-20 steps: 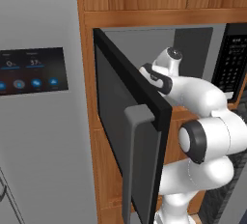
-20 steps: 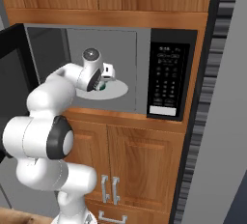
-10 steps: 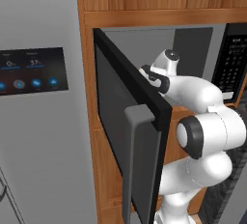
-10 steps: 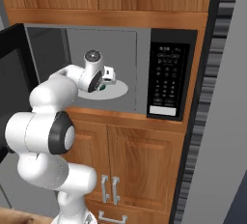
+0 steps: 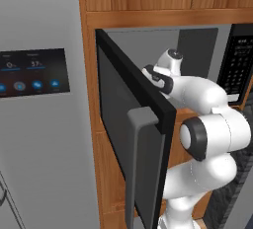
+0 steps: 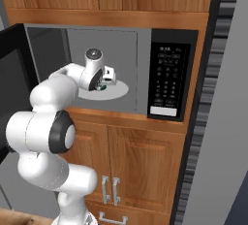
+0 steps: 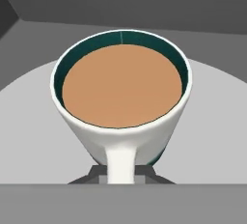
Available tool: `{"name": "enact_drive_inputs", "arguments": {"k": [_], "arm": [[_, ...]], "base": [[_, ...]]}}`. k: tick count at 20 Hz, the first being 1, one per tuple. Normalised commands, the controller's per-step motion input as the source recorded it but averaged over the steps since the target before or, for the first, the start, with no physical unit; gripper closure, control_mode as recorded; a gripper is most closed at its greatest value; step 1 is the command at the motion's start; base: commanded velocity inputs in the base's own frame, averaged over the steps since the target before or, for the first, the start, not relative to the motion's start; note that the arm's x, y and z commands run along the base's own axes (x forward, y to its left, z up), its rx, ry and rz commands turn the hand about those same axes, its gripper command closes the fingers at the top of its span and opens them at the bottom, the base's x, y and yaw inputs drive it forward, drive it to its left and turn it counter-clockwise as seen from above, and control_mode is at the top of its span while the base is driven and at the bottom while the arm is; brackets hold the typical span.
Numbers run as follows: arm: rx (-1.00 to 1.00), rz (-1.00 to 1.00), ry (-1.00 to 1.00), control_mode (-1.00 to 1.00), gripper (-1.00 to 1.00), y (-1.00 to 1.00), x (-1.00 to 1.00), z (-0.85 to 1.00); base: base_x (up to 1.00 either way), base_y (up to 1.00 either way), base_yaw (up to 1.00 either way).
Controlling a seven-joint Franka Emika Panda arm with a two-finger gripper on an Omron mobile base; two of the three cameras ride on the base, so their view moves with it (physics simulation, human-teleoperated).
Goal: Pick the cup of tea, navigate to the dining table, and place it on the saucer.
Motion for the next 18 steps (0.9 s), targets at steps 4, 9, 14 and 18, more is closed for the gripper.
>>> {"name": "enact_drive_inputs", "arguments": {"k": [4, 9, 14, 18], "arm": [[0.00, 0.00, 0.00, -1.00, 1.00, 0.00, 0.00, 0.00], [0.00, 0.00, 0.00, -1.00, 1.00, 0.01, 0.00, 0.00], [0.00, 0.00, 0.00, -1.00, 1.00, 0.00, -0.15, 0.00], [0.00, 0.00, -0.09, -1.00, 1.00, -0.01, -0.55, 0.00]], "base": [[0.00, 0.00, 0.00], [0.00, 0.00, 0.00], [0.00, 0.00, 0.00], [0.00, 0.00, 0.00]]}}
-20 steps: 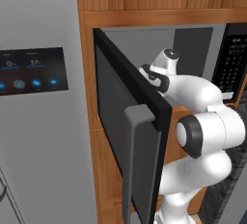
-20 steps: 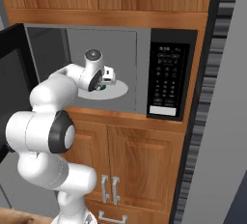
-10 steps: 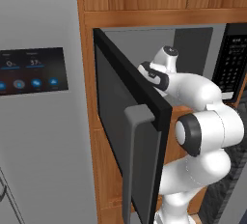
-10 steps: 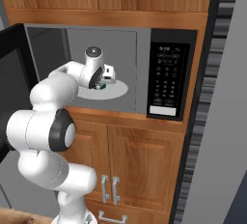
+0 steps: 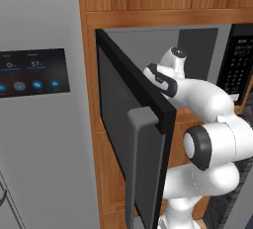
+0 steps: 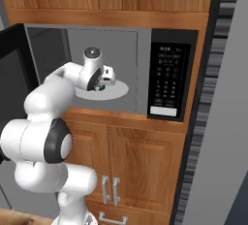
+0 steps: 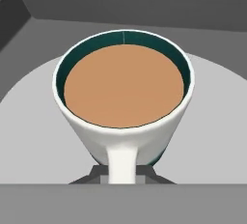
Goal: Pick the cup of tea, navigate to the dining table, and place it on the saucer.
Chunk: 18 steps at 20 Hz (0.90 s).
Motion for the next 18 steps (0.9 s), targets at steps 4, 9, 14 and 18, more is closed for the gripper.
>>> {"name": "enact_drive_inputs", "arguments": {"k": [4, 9, 14, 18], "arm": [[0.00, -0.01, -0.09, -1.00, 1.00, -0.10, -0.75, 0.02], [0.00, -0.02, -0.05, -1.00, 1.00, -0.11, -0.75, 0.22], [0.00, 0.00, 0.00, -1.00, 1.00, -0.02, -0.53, 0.47], [0.00, 0.00, 0.04, -1.00, 1.00, 0.00, -0.43, 0.52]], "base": [[0.00, 0.00, 0.00], [0.00, 0.00, 0.00], [0.00, 0.00, 0.00], [0.00, 0.00, 0.00]]}}
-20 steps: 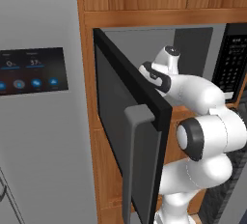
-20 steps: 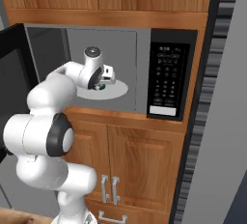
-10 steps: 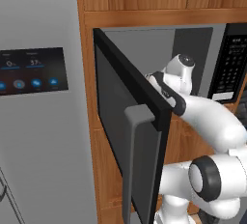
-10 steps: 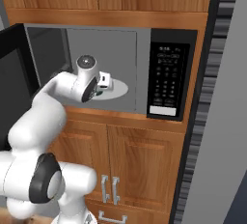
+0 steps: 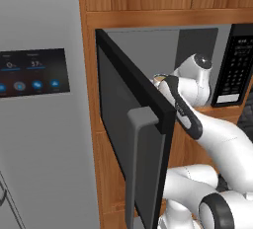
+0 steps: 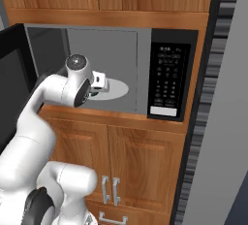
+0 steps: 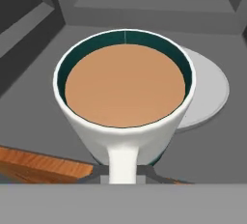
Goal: Pick the cup of tea, navigate to the dining table, and place it on the saucer.
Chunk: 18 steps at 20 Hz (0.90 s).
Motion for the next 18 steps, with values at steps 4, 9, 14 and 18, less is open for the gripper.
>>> {"name": "enact_drive_inputs", "arguments": {"k": [4, 9, 14, 18], "arm": [[0.00, 0.00, 0.03, -1.00, 1.00, -0.03, -0.44, 0.44], [0.00, 0.00, 0.00, -1.00, 1.00, -0.09, -0.50, 0.26], [0.00, 0.00, 0.00, -1.00, 1.00, -0.17, -0.65, 0.13], [0.00, 0.00, -0.01, -1.00, 1.00, -0.19, -0.72, 0.10]], "base": [[0.00, 0.00, 0.00], [0.00, 0.00, 0.00], [0.00, 0.00, 0.00], [0.00, 0.00, 0.00]]}}
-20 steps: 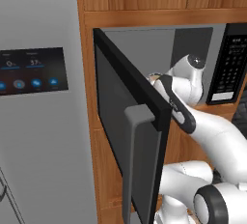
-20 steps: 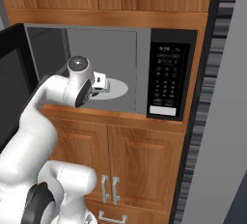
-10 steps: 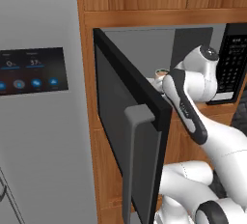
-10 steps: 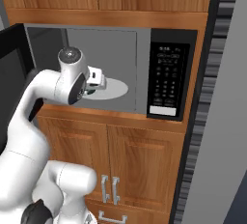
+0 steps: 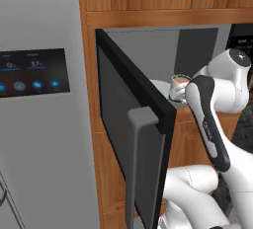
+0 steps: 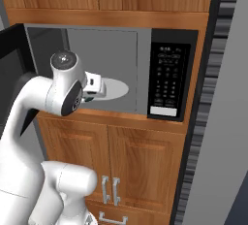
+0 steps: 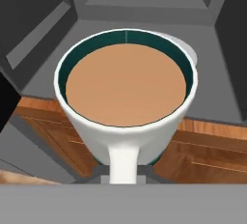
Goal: Pick the cup of tea, navigate to the dining table, and place it on the saucer.
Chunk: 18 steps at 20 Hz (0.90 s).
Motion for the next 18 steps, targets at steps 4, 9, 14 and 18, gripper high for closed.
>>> {"name": "enact_drive_inputs", "arguments": {"k": [4, 9, 14, 18], "arm": [[0.00, 0.00, 0.00, -1.00, 1.00, -0.14, -0.70, 0.13], [0.00, 0.00, 0.00, -1.00, 1.00, -0.04, -0.58, 0.20], [0.00, 0.00, -0.01, 1.00, 1.00, 0.00, -0.26, 0.17], [0.00, 0.00, 0.00, 1.00, 1.00, 0.00, 0.00, 0.00]], "base": [[0.00, 0.00, 0.00], [0.00, 0.00, 0.00], [-0.16, 0.00, 0.00], [-0.42, -0.14, 0.09]]}}
